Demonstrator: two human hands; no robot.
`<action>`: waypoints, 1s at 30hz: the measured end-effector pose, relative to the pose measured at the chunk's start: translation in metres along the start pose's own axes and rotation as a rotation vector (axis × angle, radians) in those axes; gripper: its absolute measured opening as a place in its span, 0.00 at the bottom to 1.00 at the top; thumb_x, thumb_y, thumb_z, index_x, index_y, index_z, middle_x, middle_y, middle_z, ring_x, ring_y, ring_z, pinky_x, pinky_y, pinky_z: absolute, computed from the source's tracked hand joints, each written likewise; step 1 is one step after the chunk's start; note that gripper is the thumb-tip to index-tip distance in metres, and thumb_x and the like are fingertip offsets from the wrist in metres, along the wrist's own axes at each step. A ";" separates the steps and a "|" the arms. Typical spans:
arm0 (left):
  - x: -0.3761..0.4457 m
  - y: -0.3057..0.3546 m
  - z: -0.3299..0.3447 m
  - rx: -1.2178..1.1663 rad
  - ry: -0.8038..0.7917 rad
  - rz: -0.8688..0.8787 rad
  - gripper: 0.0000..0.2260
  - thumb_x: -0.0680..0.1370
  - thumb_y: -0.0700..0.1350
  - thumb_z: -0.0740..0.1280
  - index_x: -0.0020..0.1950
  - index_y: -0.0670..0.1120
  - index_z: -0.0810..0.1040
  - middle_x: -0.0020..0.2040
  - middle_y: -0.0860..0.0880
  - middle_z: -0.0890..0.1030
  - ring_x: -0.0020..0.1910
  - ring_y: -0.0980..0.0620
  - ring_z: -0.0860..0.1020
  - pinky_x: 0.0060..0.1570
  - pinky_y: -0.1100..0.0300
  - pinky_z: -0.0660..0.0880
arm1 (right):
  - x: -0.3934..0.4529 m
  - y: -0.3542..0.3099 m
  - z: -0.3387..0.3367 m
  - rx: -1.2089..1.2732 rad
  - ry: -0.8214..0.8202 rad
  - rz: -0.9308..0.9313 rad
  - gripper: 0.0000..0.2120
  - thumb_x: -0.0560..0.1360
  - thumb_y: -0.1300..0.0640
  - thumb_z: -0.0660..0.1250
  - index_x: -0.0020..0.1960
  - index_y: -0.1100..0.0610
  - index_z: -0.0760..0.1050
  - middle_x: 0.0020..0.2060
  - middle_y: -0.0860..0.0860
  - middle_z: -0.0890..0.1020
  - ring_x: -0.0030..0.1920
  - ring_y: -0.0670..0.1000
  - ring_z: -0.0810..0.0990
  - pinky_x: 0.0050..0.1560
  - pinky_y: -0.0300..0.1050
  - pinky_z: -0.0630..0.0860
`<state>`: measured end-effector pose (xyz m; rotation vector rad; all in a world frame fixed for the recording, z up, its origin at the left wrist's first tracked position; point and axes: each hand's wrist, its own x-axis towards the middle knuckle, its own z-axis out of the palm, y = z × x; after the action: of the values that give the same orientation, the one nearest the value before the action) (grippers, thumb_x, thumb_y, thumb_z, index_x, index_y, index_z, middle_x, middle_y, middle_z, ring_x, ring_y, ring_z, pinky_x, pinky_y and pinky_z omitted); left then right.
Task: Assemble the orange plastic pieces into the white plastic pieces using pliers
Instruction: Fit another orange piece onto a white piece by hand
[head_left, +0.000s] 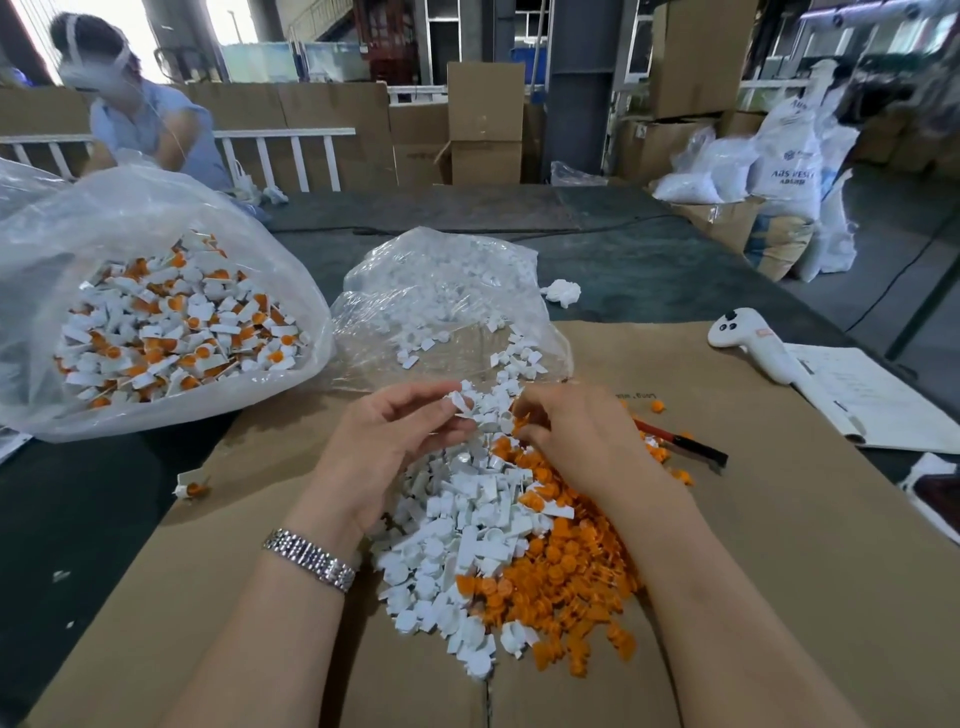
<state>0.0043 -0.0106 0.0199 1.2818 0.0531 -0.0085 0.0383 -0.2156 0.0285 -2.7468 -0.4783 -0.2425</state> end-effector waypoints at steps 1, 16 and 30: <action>0.000 0.000 0.000 -0.030 -0.019 -0.008 0.12 0.71 0.37 0.74 0.53 0.42 0.88 0.53 0.38 0.87 0.51 0.43 0.87 0.47 0.62 0.83 | -0.001 0.001 0.000 0.056 0.027 0.006 0.08 0.79 0.53 0.68 0.58 0.49 0.79 0.50 0.48 0.83 0.53 0.50 0.78 0.53 0.46 0.73; 0.002 -0.004 0.007 -0.122 -0.083 -0.028 0.11 0.72 0.37 0.72 0.54 0.38 0.86 0.50 0.35 0.86 0.45 0.44 0.87 0.44 0.61 0.83 | -0.009 -0.007 -0.018 0.774 0.131 -0.043 0.06 0.79 0.59 0.70 0.50 0.49 0.83 0.41 0.43 0.84 0.42 0.40 0.81 0.41 0.33 0.78; -0.005 -0.004 0.016 0.045 -0.117 0.097 0.11 0.74 0.39 0.73 0.55 0.41 0.87 0.50 0.36 0.86 0.47 0.43 0.87 0.48 0.60 0.83 | -0.015 -0.022 -0.016 0.484 0.190 -0.185 0.05 0.77 0.59 0.71 0.50 0.53 0.84 0.45 0.48 0.81 0.45 0.47 0.81 0.49 0.49 0.80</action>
<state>0.0002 -0.0271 0.0205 1.3259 -0.1108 -0.0017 0.0151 -0.2064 0.0461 -2.1881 -0.6434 -0.3747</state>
